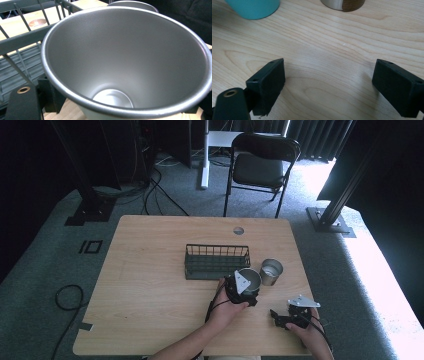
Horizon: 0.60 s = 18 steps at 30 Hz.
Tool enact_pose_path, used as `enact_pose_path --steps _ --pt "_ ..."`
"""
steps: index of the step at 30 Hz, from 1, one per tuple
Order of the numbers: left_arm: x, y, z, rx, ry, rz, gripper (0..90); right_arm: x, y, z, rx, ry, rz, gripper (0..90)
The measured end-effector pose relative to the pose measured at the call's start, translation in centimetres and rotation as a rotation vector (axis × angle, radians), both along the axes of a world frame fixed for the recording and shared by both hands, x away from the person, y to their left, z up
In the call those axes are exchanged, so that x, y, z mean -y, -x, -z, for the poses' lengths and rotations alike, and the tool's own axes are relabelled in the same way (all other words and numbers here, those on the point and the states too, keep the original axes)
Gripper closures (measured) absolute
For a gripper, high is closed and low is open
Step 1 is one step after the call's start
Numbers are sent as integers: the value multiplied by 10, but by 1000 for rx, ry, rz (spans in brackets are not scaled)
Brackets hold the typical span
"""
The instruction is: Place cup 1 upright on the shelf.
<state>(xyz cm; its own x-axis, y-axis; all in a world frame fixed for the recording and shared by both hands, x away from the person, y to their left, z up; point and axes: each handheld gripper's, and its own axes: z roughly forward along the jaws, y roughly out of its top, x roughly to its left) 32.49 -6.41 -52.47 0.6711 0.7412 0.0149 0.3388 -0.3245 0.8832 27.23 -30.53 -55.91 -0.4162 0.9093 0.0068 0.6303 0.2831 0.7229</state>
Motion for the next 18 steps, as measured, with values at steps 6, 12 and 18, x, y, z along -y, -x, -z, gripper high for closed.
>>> enact_pose_path --steps 6,12,18 --pt "-9 5 -5 13 4 14 163 0 0 0 0 1 0 108" --pt "-15 13 -22 33 13 48 163 0 0 0 2 1 0 107" --pt "-20 18 -40 46 19 78 163 0 0 0 2 0 0 107"
